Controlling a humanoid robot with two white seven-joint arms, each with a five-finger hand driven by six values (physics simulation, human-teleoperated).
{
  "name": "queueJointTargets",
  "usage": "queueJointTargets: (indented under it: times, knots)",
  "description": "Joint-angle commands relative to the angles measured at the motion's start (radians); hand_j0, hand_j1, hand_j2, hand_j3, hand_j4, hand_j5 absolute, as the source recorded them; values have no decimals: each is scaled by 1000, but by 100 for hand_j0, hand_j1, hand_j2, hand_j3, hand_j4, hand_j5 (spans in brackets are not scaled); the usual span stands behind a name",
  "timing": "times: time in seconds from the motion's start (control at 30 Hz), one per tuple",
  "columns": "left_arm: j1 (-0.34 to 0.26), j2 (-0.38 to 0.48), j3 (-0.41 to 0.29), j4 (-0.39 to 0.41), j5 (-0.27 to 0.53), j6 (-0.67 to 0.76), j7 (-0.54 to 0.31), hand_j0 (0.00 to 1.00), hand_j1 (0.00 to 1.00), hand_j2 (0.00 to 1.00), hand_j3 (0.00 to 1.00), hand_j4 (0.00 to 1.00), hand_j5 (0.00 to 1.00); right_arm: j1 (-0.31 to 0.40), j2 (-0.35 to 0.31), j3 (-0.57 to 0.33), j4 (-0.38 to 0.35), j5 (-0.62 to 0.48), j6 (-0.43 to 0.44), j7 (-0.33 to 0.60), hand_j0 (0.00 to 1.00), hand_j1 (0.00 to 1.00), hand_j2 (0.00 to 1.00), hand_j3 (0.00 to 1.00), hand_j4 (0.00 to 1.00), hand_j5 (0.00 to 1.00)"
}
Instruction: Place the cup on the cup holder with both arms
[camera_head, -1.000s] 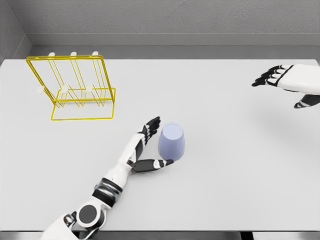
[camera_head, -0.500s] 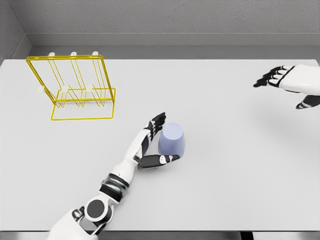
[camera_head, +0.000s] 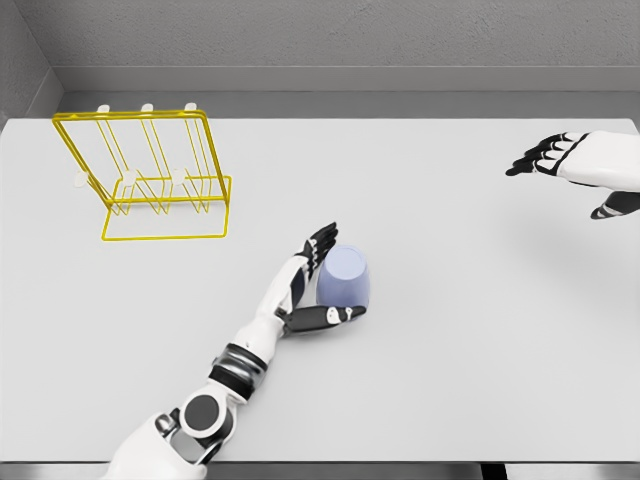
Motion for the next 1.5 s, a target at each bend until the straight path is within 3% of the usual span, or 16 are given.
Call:
queueJointTargets:
  times: [0.0, 0.23, 0.47, 0.8, 1.23, 1.47]
  knots:
    - [0, -7, 0, 3, -2, 0, 0, 100, 100, 100, 100, 100, 100, 0, -1, 0, 0, -5, 3, 0, 100, 100, 100, 100, 100, 100]
    - [-2, -9, 0, 13, -3, 0, 1, 99, 99, 99, 99, 99, 99, 0, 0, 0, 0, -5, 3, 0, 100, 100, 100, 100, 100, 100]
    - [0, -19, 1, 16, -39, 0, 3, 83, 83, 83, 83, 83, 83, 2, 2, 0, 0, -5, 3, 0, 100, 100, 100, 100, 100, 100]
    - [2, -18, 3, 16, -40, -2, 6, 73, 73, 73, 73, 73, 73, 12, 8, 2, -5, -5, 3, 0, 100, 100, 100, 100, 100, 100]
    - [2, -16, 20, -30, -39, -6, 7, 74, 74, 74, 74, 74, 74, 12, 7, 2, 0, -5, 3, 0, 100, 100, 100, 100, 100, 100]
    - [3, -10, 75, -97, -37, -8, 4, 74, 74, 74, 74, 74, 74, 12, 7, 2, 1, -6, 3, 0, 100, 100, 100, 100, 100, 100]
